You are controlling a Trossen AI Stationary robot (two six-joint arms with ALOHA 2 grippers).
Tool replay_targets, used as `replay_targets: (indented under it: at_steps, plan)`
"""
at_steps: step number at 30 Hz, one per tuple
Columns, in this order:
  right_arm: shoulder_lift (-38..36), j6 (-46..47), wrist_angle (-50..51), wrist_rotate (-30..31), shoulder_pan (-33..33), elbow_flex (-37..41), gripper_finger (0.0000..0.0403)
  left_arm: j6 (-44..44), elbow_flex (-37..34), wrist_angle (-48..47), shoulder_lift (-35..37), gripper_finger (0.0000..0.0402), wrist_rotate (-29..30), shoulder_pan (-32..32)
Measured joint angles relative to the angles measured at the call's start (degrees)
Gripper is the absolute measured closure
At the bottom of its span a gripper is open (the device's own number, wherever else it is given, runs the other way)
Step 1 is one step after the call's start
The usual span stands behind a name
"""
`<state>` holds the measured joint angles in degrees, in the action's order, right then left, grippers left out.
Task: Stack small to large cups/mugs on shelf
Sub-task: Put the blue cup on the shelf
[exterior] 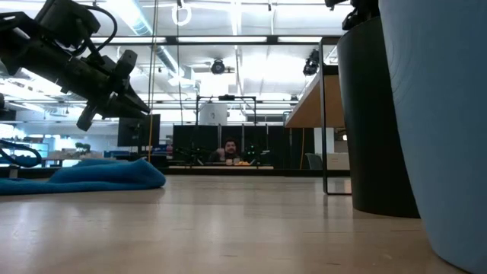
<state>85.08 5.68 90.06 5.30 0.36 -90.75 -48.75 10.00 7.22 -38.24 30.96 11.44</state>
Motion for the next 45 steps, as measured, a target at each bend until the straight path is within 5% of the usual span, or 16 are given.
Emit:
replay_targets:
  at_steps: [13,24,27,32,37,45]
  plan:
    - [-0.50,4.05,0.05,-0.78,0.02,-11.22,0.0306,0.00,0.00,0.00,0.01,0.0314,0.00,0.00]
    - [-1.73,9.31,-3.31,-17.61,1.66,-28.86,0.0308,0.01,-0.04,-0.02,0.01,0.0311,0.01,0.00]
    - [-1.68,8.12,-8.12,-18.23,2.54,-31.25,0.0308,0.01,-0.04,-0.01,0.02,0.0311,0.00,0.00]
    - [-1.41,14.86,-14.05,-18.24,4.58,-31.12,0.0312,0.02,-0.04,-0.02,0.02,0.0318,0.00,0.00]
    - [-1.28,17.34,-12.25,-18.47,13.45,-26.84,0.0313,0.01,-0.04,0.00,0.02,0.0321,0.00,0.00]
    - [-1.31,25.17,-13.24,-6.75,29.91,-15.17,0.0313,0.01,-0.04,-0.02,0.02,0.0311,0.00,0.00]
